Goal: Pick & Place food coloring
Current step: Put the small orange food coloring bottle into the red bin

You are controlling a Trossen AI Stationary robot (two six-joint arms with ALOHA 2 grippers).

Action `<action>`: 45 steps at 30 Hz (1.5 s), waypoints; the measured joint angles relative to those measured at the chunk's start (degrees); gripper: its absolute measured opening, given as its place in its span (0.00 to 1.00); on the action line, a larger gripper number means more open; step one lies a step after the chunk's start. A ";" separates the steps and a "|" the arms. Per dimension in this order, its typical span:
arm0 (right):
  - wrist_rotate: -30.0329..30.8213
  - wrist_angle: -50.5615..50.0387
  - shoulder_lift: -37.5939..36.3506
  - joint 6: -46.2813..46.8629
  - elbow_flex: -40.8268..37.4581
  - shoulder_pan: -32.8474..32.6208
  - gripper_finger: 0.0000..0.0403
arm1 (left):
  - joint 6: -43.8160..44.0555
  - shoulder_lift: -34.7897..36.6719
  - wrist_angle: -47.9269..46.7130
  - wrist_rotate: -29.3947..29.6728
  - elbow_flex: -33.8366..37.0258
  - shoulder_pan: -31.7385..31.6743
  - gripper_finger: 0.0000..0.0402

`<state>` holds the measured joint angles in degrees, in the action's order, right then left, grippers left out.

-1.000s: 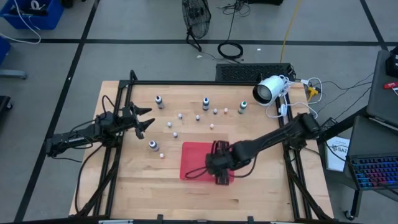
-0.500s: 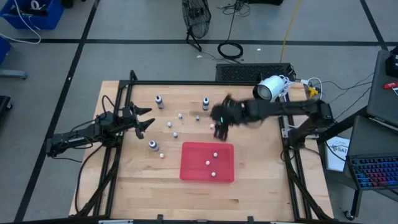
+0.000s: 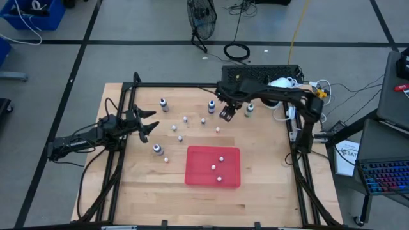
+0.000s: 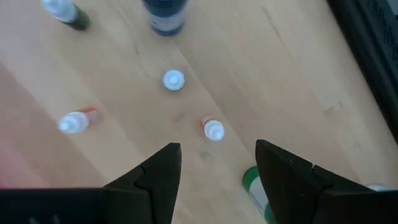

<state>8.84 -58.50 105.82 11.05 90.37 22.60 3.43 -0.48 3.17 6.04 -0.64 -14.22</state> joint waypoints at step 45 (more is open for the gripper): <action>-7.17 7.67 8.21 -2.49 -5.99 5.27 0.40 | -0.01 -0.01 -0.01 0.00 0.00 -0.01 0.67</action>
<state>1.68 -50.83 114.04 8.57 84.38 27.87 3.42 -0.49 3.16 6.04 -0.63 -14.23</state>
